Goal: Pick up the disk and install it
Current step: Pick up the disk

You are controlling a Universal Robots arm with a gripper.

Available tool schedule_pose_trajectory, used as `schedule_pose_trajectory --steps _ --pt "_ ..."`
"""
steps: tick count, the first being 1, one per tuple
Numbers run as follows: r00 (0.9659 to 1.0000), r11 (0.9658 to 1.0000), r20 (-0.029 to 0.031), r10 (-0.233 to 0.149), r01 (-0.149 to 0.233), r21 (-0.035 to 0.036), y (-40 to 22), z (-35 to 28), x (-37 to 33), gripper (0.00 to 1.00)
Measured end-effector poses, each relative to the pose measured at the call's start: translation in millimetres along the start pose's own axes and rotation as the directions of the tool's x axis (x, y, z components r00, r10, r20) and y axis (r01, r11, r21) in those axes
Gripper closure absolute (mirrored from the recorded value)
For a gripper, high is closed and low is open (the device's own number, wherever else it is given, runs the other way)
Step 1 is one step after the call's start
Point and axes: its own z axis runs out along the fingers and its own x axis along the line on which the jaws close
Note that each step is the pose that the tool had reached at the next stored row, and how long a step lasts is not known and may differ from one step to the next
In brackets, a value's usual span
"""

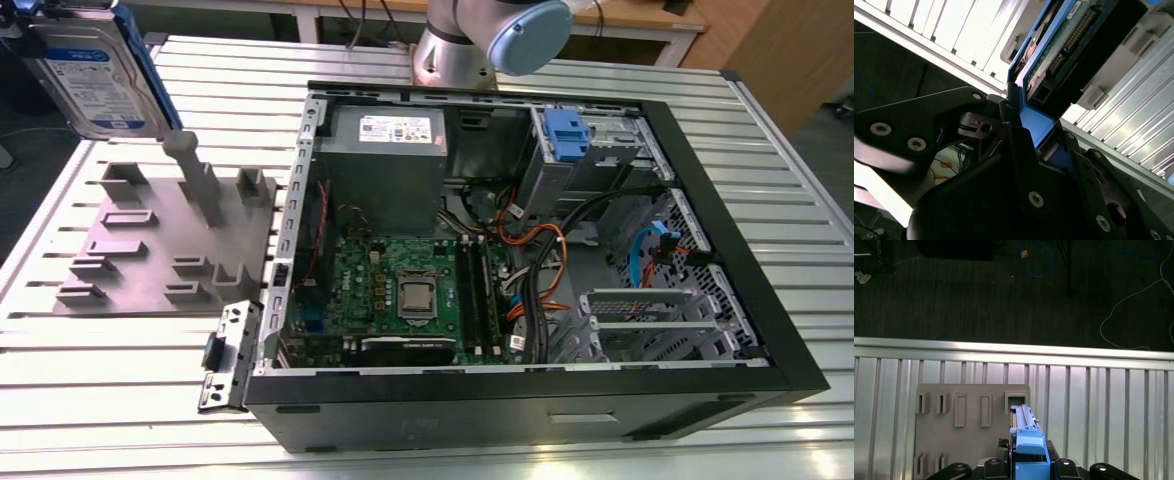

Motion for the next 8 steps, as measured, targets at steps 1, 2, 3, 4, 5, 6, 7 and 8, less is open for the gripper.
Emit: schedule_pose_trajectory --steps 1,2,3,4,5,6,7,8 --pt "1.0000 1.0000 0.0000 0.000 0.000 0.0001 0.0 -0.4 0.0 0.63" --pt "1.0000 1.0000 0.0001 0.000 0.000 0.0001 0.0 -0.9 -0.1 0.63" --pt "1.0000 1.0000 0.0000 0.000 0.000 0.0000 0.0 -1.4 -0.1 0.63" --pt "1.0000 1.0000 0.0000 0.000 0.000 0.0000 0.1 -1.8 -0.1 0.63" --pt "1.0000 1.0000 0.0000 0.000 0.000 0.0001 0.1 -2.3 -0.1 0.63" --pt "1.0000 1.0000 0.0000 0.000 0.000 0.0001 0.1 -2.7 -0.1 0.63" --pt "1.0000 1.0000 0.0000 0.000 0.000 0.0000 0.1 -3.2 -0.2 0.63" --pt "1.0000 1.0000 0.0000 0.000 0.000 0.0000 0.1 -3.7 -0.2 0.63"
